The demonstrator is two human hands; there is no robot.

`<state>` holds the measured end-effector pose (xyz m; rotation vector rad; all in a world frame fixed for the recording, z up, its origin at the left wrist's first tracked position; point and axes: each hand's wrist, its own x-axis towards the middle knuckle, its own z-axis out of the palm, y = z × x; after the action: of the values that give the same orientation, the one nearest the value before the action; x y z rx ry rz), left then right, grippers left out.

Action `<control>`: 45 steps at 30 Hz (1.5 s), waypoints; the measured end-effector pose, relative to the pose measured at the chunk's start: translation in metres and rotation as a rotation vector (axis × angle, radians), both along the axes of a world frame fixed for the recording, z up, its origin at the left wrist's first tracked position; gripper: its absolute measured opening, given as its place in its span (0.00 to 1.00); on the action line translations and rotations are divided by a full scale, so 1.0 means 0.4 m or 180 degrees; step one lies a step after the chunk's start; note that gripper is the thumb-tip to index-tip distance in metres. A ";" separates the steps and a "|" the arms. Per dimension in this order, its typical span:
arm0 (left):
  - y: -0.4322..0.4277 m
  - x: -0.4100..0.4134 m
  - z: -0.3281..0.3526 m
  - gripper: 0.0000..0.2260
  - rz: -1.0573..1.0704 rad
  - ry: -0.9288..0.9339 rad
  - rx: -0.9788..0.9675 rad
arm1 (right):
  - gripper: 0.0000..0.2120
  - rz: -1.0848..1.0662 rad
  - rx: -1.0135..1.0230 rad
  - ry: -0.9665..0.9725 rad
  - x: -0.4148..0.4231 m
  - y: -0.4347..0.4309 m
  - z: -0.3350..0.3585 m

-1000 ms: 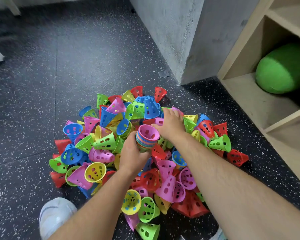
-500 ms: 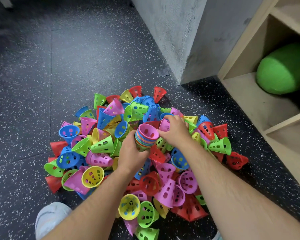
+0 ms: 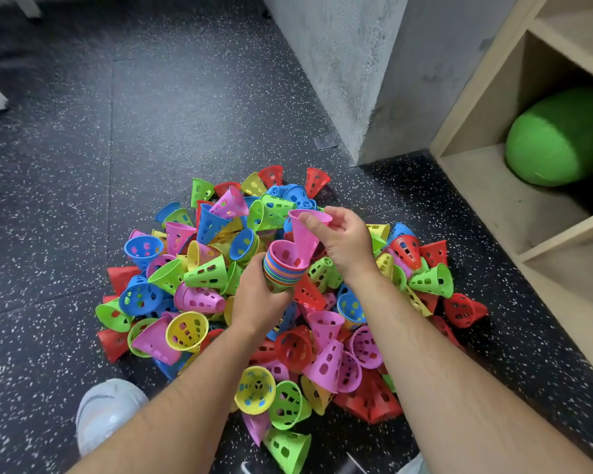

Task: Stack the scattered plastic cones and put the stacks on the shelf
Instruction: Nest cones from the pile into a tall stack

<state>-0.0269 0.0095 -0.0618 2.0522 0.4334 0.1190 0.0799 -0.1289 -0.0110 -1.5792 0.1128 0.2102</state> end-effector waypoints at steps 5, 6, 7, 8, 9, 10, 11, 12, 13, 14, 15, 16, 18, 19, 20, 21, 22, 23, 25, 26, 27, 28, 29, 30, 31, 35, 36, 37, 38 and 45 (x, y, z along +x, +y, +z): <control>0.007 0.007 0.019 0.25 0.0071 -0.0069 -0.0063 | 0.16 0.0585 -0.0188 -0.0216 -0.044 0.040 -0.013; 0.008 0.008 0.020 0.25 0.0087 -0.0074 -0.0062 | 0.19 0.0710 -0.0412 -0.0285 -0.050 0.040 -0.017; 0.009 0.008 0.022 0.25 0.0108 -0.0073 -0.0066 | 0.24 0.0807 -0.0700 -0.0381 -0.053 0.038 -0.022; 0.010 0.007 0.023 0.25 0.0132 -0.0074 -0.0072 | 0.27 0.0844 -0.0943 -0.0495 -0.053 0.034 -0.028; 0.011 0.006 0.025 0.25 0.0151 -0.0075 -0.0061 | 0.29 0.0794 -0.1093 -0.0604 -0.051 0.029 -0.030; 0.011 0.006 0.026 0.25 0.0156 -0.0077 -0.0028 | 0.29 0.0657 -0.1166 -0.0680 -0.046 0.024 -0.031; 0.010 0.004 0.027 0.26 0.0154 -0.0073 0.0017 | 0.29 0.0477 -0.1223 -0.0736 -0.039 0.019 -0.032; 0.009 0.004 0.027 0.26 0.0157 -0.0074 0.0046 | 0.27 0.0306 -0.1321 -0.0787 -0.026 0.015 -0.033; 0.009 0.003 0.026 0.25 0.0165 -0.0076 0.0052 | 0.25 0.0183 -0.1491 -0.0832 -0.010 0.012 -0.035; 0.008 0.004 0.024 0.25 0.0169 -0.0080 0.0041 | 0.24 0.0135 -0.1708 -0.0844 0.010 0.011 -0.037; 0.008 0.005 0.022 0.26 0.0163 -0.0077 0.0029 | 0.25 0.0163 -0.1921 -0.0803 0.030 0.013 -0.039; 0.009 0.008 0.021 0.27 0.0154 -0.0070 0.0019 | 0.27 0.0263 -0.2109 -0.0727 0.050 0.016 -0.043; 0.013 0.017 0.022 0.28 0.0145 -0.0065 -0.0006 | 0.33 0.0558 -0.2441 -0.0594 0.085 0.027 -0.048; 0.016 0.023 0.024 0.28 0.0159 -0.0087 -0.0022 | 0.35 0.0693 -0.2578 -0.0575 0.099 0.034 -0.050; 0.019 0.029 0.026 0.29 0.0182 -0.0115 -0.0038 | 0.36 0.0805 -0.2678 -0.0575 0.111 0.041 -0.053; 0.022 0.034 0.028 0.29 0.0208 -0.0128 -0.0050 | 0.37 0.0895 -0.2747 -0.0590 0.121 0.048 -0.056; 0.026 0.039 0.029 0.30 0.0233 -0.0139 -0.0059 | 0.37 0.0969 -0.2811 -0.0614 0.129 0.056 -0.060; 0.030 0.043 0.028 0.29 0.0252 -0.0145 -0.0058 | 0.37 0.1043 -0.2892 -0.0636 0.137 0.064 -0.064; 0.039 0.053 0.020 0.27 0.0280 -0.0109 -0.0025 | 0.36 0.1186 -0.3080 -0.0640 0.152 0.078 -0.072; 0.045 0.059 0.014 0.28 0.0296 -0.0074 -0.0010 | 0.35 0.1246 -0.3163 -0.0611 0.160 0.084 -0.078; 0.050 0.065 0.008 0.28 0.0321 -0.0041 -0.0008 | 0.34 0.1290 -0.3247 -0.0577 0.166 0.090 -0.083; 0.055 0.072 0.003 0.29 0.0344 -0.0018 -0.0012 | 0.32 0.1308 -0.3325 -0.0556 0.171 0.094 -0.089; 0.060 0.078 0.000 0.29 0.0363 0.0007 -0.0014 | 0.29 0.1302 -0.3378 -0.0560 0.175 0.097 -0.095; 0.064 0.083 -0.004 0.29 0.0380 0.0024 -0.0014 | 0.26 0.1281 -0.3388 -0.0573 0.178 0.100 -0.101; 0.067 0.087 -0.008 0.28 0.0392 0.0028 -0.0010 | 0.22 0.1252 -0.3349 -0.0588 0.179 0.100 -0.106; 0.067 0.093 -0.018 0.29 0.0349 0.0025 0.0024 | 0.17 0.1054 -0.2872 -0.0658 0.177 0.084 -0.116; 0.066 0.094 -0.020 0.29 0.0322 0.0011 0.0034 | 0.17 0.0950 -0.2744 -0.0687 0.173 0.075 -0.116; 0.065 0.094 -0.021 0.29 0.0298 0.0004 0.0046 | 0.17 0.0819 -0.2635 -0.0720 0.168 0.065 -0.114; 0.063 0.094 -0.021 0.30 0.0278 -0.0001 0.0052 | 0.18 0.0683 -0.2530 -0.0731 0.163 0.054 -0.111; 0.048 0.068 -0.001 0.30 0.0173 -0.0113 -0.0187 | 0.21 0.0061 -0.1664 -0.0592 0.106 -0.013 -0.053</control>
<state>0.0003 0.0288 -0.0622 1.9782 0.4656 0.1732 0.1222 -0.1343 -0.0321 -2.1121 0.0053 0.0466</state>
